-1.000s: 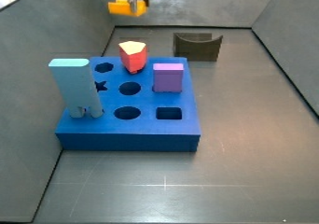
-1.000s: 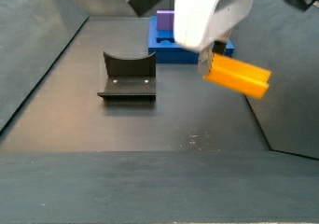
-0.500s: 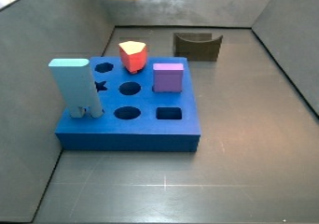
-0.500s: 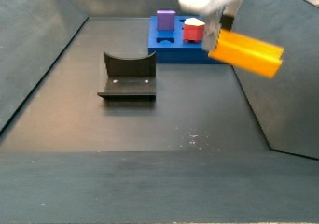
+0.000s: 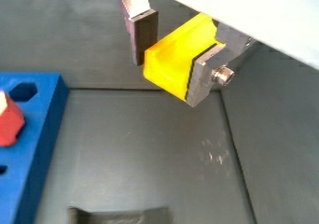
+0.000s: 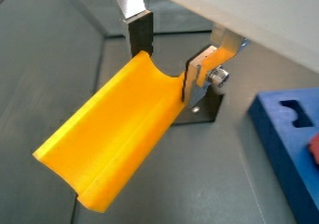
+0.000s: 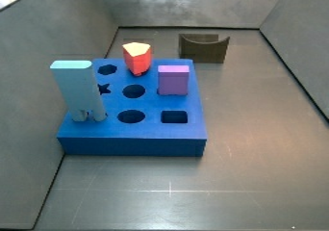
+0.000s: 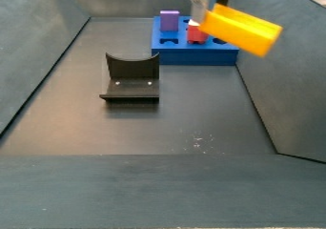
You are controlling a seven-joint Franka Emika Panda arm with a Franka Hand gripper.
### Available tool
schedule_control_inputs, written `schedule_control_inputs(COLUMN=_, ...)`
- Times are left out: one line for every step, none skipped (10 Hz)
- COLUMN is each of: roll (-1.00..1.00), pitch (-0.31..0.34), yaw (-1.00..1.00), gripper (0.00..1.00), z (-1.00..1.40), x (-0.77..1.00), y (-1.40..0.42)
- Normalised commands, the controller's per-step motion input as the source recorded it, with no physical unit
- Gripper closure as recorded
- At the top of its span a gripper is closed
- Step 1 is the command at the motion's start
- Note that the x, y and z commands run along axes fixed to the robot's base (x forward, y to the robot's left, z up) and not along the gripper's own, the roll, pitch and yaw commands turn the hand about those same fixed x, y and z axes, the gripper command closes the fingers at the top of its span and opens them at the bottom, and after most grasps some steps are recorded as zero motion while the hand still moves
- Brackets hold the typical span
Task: Pick up the arch object. Move up. Place the arch object on the fixture. Regrasp the arch object. Move to above the board. Insert the arch object.
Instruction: Place the arch object on the fixture.
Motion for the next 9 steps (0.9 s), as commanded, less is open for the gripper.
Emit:
schedule_control_inputs(roll=-0.09, pitch=0.092, yaw=-1.0, gripper=1.0, z=0.26, x=1.0, y=-0.15)
schedule_control_inputs(roll=-0.1, pitch=0.103, yaw=-1.0, gripper=1.0, z=0.25, x=1.0, y=-0.14)
schedule_control_inputs(roll=-0.11, pitch=0.13, yaw=-1.0, gripper=1.0, z=0.21, x=1.0, y=-0.11)
schedule_control_inputs(roll=-0.13, pitch=0.161, yaw=-1.0, gripper=1.0, z=0.18, x=1.0, y=-0.09)
schedule_control_inputs(roll=-0.16, pitch=0.196, yaw=-1.0, gripper=1.0, z=0.15, x=1.0, y=-0.07)
schedule_control_inputs(roll=-0.17, pitch=0.218, yaw=-1.0, gripper=1.0, z=0.13, x=1.0, y=-0.06)
schedule_control_inputs(roll=-0.21, pitch=0.272, yaw=-1.0, gripper=1.0, z=0.11, x=1.0, y=-0.05)
schedule_control_inputs(roll=-0.22, pitch=0.269, yaw=-0.77, gripper=1.0, z=0.09, x=1.0, y=-0.03)
schedule_control_inputs(roll=-0.21, pitch=0.232, yaw=-0.53, gripper=1.0, z=0.07, x=1.0, y=-0.02)
